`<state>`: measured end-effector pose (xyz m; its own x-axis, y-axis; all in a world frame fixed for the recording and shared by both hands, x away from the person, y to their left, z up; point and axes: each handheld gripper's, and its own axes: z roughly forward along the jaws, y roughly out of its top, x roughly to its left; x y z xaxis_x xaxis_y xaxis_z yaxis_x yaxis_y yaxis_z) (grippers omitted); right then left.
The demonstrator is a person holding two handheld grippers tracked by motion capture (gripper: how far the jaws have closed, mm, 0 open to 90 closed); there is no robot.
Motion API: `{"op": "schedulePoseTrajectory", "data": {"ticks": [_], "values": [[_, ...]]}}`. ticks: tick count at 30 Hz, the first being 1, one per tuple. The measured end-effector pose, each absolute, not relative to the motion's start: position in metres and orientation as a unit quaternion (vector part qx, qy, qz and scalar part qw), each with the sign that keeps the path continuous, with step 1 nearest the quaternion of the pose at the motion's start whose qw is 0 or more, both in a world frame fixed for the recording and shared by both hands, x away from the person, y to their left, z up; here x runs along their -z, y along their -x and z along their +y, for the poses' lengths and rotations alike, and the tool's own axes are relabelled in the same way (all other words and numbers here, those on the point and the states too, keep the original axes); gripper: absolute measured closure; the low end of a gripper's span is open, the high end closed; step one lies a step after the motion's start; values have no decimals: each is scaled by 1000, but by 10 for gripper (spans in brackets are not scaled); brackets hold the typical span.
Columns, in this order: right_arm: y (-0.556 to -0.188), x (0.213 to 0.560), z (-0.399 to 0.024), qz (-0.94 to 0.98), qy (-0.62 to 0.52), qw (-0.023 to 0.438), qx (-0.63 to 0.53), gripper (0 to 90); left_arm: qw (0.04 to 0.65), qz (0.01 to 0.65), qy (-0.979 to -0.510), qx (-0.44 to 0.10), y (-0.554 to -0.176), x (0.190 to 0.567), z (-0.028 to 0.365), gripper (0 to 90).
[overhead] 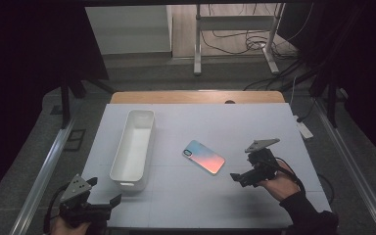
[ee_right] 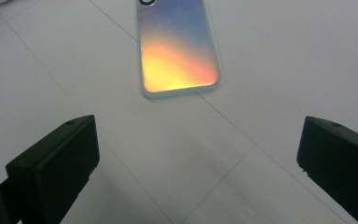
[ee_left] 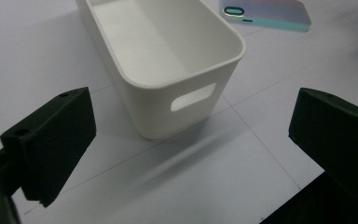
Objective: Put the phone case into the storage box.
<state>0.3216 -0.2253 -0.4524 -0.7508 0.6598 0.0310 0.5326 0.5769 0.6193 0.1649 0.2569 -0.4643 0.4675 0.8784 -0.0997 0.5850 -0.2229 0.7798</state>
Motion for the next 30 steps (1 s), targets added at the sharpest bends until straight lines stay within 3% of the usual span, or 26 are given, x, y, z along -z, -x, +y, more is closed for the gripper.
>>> {"op": "schedulePoseTrajectory", "data": {"ticks": [30], "values": [[-347,459,-191,892,-328,84,-301,0,397,481,-760,-183,-165,464,257,12]]}}
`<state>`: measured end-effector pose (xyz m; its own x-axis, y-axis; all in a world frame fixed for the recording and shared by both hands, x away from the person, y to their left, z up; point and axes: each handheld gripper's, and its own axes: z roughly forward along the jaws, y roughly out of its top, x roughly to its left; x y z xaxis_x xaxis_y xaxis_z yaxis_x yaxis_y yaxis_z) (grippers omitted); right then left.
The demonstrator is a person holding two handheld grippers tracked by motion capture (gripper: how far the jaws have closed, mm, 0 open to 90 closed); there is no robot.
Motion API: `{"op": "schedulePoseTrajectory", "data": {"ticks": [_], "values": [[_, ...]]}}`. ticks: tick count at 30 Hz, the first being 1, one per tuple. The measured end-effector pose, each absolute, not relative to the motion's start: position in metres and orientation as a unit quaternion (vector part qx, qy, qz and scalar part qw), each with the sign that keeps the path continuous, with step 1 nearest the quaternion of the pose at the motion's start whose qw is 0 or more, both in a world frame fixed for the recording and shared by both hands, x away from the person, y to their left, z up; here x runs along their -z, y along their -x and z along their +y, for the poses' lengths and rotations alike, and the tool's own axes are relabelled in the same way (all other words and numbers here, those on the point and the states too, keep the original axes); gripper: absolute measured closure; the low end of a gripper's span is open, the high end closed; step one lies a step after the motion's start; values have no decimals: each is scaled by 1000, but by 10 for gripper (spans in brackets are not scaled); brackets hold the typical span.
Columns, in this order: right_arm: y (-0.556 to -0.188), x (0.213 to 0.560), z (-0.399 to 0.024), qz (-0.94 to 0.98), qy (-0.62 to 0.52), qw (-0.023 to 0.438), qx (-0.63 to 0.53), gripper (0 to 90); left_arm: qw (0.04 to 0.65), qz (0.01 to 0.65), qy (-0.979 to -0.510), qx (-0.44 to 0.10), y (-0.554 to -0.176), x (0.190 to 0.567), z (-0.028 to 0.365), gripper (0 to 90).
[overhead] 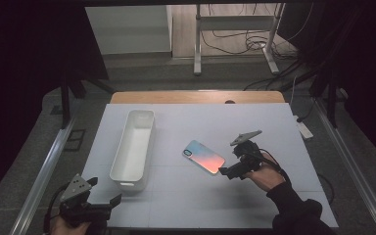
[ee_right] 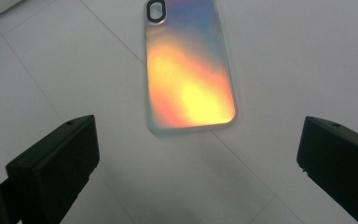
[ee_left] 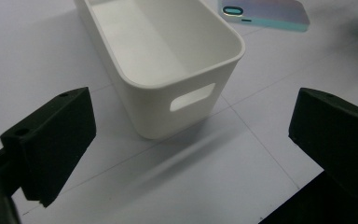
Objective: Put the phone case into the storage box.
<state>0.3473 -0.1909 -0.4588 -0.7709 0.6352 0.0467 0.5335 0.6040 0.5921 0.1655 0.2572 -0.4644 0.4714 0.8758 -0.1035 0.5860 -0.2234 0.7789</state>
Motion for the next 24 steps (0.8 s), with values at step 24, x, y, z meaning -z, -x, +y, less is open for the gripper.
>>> {"op": "schedulePoseTrajectory", "data": {"ticks": [24], "values": [[-364,470,-167,900,-322,86,-282,0,398,481,-760,-180,-166,465,258,12]]}}
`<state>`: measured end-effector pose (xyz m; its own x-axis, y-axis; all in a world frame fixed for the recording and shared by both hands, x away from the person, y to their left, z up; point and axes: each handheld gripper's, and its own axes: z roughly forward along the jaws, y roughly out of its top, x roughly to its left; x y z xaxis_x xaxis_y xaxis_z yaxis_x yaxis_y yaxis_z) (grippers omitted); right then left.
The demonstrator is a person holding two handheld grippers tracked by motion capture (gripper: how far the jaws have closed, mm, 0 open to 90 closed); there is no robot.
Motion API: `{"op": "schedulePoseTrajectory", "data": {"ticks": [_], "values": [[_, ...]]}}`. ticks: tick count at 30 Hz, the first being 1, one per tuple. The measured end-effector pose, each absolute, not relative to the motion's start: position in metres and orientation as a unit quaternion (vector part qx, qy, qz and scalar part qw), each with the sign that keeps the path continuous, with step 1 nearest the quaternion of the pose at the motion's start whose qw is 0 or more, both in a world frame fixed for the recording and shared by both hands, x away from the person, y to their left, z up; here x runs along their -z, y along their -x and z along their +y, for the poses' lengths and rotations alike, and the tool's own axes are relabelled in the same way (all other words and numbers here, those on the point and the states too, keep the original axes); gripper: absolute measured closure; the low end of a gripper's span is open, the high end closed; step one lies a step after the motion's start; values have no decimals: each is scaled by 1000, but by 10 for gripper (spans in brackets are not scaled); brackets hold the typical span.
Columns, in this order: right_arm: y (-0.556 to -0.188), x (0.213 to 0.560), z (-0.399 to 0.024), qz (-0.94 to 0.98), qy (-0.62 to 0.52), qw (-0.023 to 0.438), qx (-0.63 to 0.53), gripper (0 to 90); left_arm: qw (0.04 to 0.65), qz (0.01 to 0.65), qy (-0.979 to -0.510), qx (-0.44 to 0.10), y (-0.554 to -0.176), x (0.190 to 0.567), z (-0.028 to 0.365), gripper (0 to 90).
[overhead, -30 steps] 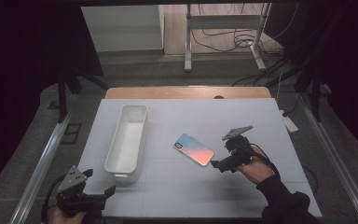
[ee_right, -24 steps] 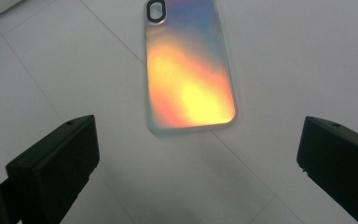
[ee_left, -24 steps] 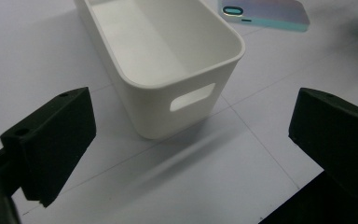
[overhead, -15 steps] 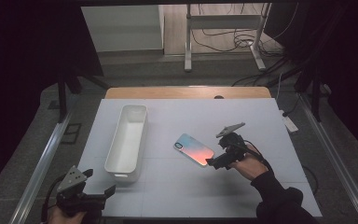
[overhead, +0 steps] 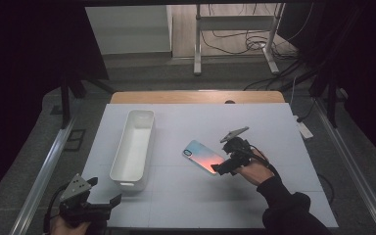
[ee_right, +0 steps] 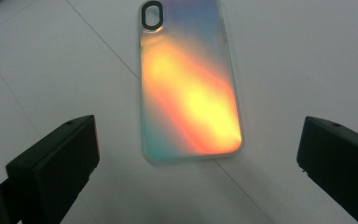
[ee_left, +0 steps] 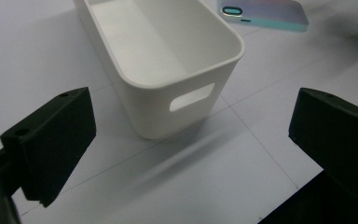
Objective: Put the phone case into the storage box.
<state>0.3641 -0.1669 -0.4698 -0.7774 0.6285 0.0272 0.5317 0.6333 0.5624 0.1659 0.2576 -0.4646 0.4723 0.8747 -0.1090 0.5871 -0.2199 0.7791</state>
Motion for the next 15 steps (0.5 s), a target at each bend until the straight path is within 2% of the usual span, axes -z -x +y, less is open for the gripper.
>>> {"op": "schedulePoseTrajectory", "data": {"ticks": [15], "values": [[-373,478,-150,909,-312,92,-262,0,397,480,-762,-179,-166,465,257,13]]}}
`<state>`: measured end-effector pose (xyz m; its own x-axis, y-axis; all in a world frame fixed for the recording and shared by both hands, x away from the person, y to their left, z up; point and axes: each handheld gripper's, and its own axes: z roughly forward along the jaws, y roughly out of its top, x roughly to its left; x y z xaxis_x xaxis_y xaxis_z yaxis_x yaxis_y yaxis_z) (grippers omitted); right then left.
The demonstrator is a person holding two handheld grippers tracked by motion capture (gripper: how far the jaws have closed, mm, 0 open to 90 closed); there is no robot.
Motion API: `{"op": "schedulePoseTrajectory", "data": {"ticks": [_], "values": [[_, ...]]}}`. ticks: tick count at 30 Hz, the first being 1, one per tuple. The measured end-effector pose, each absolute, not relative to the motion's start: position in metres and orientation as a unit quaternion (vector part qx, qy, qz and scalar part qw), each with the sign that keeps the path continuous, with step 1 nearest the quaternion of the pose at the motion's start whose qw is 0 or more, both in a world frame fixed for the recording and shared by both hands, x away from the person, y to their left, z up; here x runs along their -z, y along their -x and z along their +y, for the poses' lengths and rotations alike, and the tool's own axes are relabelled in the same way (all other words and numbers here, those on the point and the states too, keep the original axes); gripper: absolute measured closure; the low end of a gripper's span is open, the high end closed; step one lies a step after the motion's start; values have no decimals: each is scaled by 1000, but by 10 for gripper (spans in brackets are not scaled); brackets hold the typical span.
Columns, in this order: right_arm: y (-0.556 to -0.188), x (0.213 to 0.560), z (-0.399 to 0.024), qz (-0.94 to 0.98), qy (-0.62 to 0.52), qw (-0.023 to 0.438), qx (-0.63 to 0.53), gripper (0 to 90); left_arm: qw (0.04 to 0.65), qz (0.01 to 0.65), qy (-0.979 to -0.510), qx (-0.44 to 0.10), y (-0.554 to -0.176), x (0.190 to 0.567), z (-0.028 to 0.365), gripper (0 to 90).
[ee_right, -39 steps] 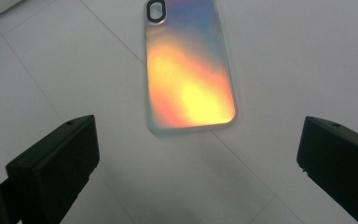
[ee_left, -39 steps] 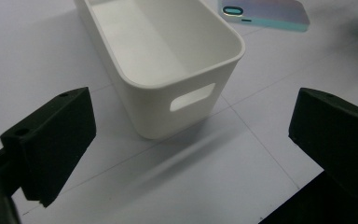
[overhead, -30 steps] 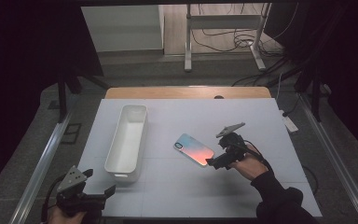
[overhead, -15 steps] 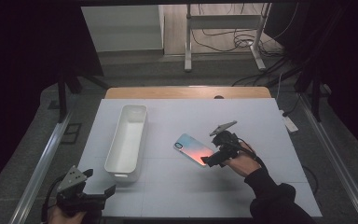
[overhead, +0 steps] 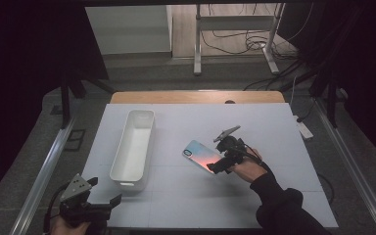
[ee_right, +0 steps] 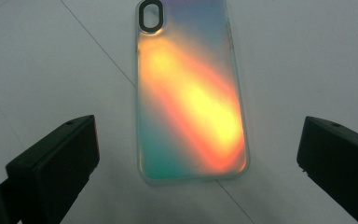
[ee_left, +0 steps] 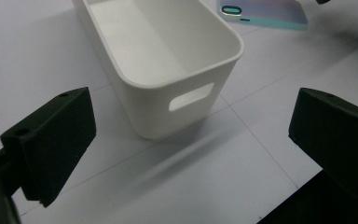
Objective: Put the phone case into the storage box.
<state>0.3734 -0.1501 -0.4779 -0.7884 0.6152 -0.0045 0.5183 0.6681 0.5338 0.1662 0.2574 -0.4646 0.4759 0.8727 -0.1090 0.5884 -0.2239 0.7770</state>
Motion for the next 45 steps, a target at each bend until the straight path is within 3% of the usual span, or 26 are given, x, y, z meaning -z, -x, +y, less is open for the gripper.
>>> {"op": "schedulePoseTrajectory", "data": {"ticks": [45], "values": [[-387,522,-125,929,-290,89,-212,0,394,477,-766,-176,-167,465,257,13]]}}
